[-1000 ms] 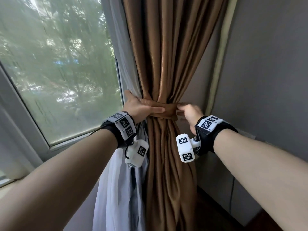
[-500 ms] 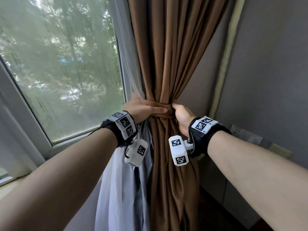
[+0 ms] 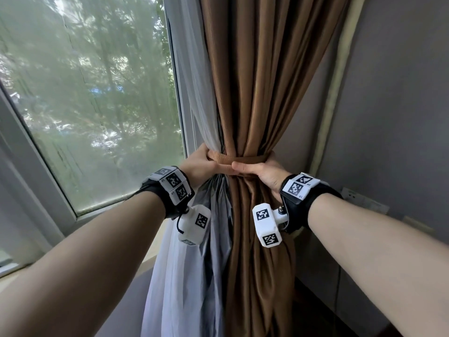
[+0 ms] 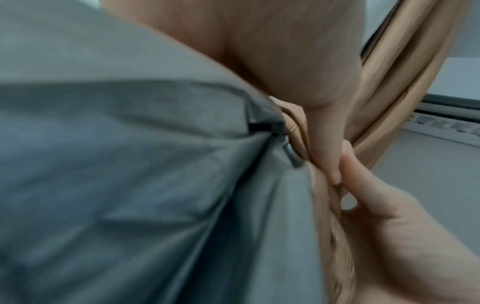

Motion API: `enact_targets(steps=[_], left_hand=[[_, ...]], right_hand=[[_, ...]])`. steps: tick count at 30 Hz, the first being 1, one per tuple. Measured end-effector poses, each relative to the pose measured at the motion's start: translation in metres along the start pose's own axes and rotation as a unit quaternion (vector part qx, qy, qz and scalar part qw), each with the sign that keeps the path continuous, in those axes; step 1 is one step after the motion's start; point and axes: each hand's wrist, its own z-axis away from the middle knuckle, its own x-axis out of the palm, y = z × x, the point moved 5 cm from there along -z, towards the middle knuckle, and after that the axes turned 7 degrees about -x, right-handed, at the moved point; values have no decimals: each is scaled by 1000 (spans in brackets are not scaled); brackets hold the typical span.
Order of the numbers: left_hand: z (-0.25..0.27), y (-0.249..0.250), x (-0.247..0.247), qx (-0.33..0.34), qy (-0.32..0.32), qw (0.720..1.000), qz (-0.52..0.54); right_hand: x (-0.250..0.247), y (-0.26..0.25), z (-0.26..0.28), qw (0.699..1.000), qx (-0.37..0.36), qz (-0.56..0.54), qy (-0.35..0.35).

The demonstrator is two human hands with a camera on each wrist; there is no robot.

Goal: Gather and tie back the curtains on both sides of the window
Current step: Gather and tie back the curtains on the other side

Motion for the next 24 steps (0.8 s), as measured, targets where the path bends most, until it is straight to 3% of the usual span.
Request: enact_targets(steps=[5,16,24], left_hand=[[-8,-14,21,21,-48,999,15],[-55,-4,94,92,-29,994,58],[-86,6,113,68,-21,995,64]], right_hand=[[-3,9,-10,1000,6,-2,21],[-62,16,-24,996,-8,-1,84],[-91,9,-33,995,40,10,88]])
